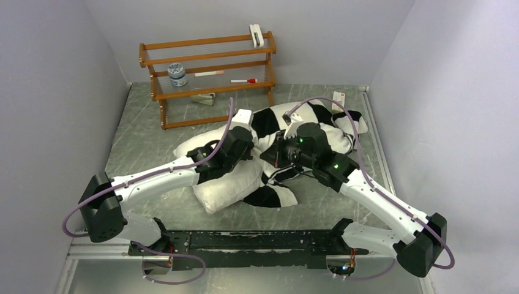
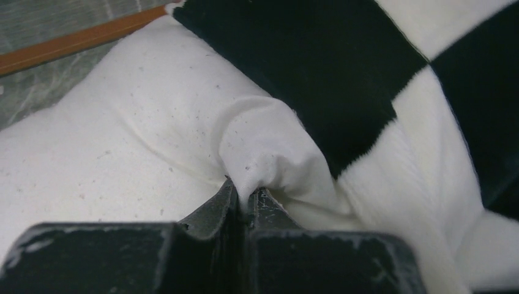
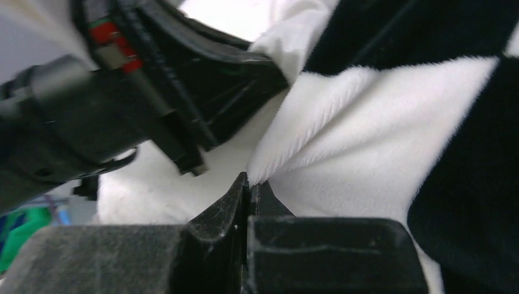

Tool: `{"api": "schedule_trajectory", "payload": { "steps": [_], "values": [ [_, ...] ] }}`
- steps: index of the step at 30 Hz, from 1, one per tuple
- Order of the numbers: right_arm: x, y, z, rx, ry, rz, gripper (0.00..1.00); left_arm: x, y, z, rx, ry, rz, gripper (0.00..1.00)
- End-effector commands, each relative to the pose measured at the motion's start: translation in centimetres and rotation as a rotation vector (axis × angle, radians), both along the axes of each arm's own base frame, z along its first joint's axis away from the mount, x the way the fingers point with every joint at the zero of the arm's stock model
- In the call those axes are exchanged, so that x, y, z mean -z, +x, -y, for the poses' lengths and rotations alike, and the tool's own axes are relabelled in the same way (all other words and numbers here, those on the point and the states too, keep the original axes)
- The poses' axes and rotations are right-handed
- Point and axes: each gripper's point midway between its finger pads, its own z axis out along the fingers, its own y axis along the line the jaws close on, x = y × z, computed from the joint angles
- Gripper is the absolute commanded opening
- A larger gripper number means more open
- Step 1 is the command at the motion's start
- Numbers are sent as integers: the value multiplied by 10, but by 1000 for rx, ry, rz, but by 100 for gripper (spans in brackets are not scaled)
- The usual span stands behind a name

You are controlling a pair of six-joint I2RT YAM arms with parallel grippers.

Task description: Put the pillow into the pillowcase

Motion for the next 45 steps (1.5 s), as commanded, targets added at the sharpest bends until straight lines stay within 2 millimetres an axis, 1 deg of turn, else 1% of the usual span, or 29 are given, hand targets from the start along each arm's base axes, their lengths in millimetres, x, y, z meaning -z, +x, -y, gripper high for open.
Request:
{"api": "schedule_trajectory", "payload": {
  "steps": [1,2,3,5,6,8,9,10,12,13,15,16,17,19,21,24,26,27,29,32,34,35,36,38,40,42,43,44,45],
  "values": [
    [-61,-46,-44,-276,339,-2,0,-21,22,1,-119,-117,81,5],
    [-56,-47,-43,-271,352,-15,0,-16,23,0,-132,-115,82,5],
    [-47,-49,-41,-257,361,-33,0,-5,23,-1,-144,-104,68,5],
    [-19,-47,-33,-184,354,-79,0,11,21,-1,-148,-102,38,5],
    [2,-44,-26,-133,316,-105,0,14,17,6,-112,-119,20,5],
    [43,-37,-6,-14,192,-151,0,13,7,20,-23,-155,-14,5],
    [63,-34,9,56,110,-175,5,10,2,25,16,-163,-34,5],
    [69,-29,21,114,57,-167,12,7,-5,27,45,-167,-65,10],
    [62,-19,37,195,-8,-122,25,-2,-18,26,102,-160,-99,28],
    [51,-13,43,226,-27,-97,31,-7,-24,21,117,-150,-108,36],
    [28,-2,49,262,-62,-46,34,-18,-33,7,131,-129,-105,50],
    [12,4,46,259,-62,-20,35,-24,-36,-2,139,-119,-103,54],
    [4,8,43,245,-75,0,37,-27,-37,-11,143,-113,-112,60],
    [-8,18,38,244,-94,23,39,-32,-34,-27,145,-118,-138,64],
    [-15,33,35,268,-133,47,40,-36,-28,-41,123,-102,-143,68],
    [-30,58,28,288,-198,107,41,-33,-15,-60,75,-64,-144,72],
    [-37,76,19,282,-239,148,43,-26,-5,-71,54,-56,-166,75],
    [-39,86,15,286,-267,161,43,-20,4,-80,31,-52,-180,76],
    [-38,103,7,288,-326,176,45,-7,13,-93,16,-50,-206,78],
    [-29,128,-4,288,-405,206,48,15,22,-106,6,-52,-238,82],
    [-21,143,-13,276,-455,222,50,33,22,-107,18,-44,-265,88],
    [-17,149,-18,256,-476,228,50,43,22,-106,19,-42,-283,88],
    [-9,157,-23,243,-510,231,50,55,20,-104,26,-47,-312,88],
    [6,166,-28,231,-563,219,51,75,14,-99,39,-57,-372,86],
    [21,171,-30,224,-612,202,52,88,8,-95,59,-78,-401,78],
    [34,176,-32,209,-643,191,53,92,3,-91,79,-112,-403,55],
    [40,177,-35,195,-652,185,54,93,1,-91,79,-124,-400,40],
    [46,178,-37,183,-662,176,54,89,1,-90,85,-139,-383,25],
    [50,179,-39,177,-670,170,54,85,0,-88,97,-151,-365,14]
  ]
}}
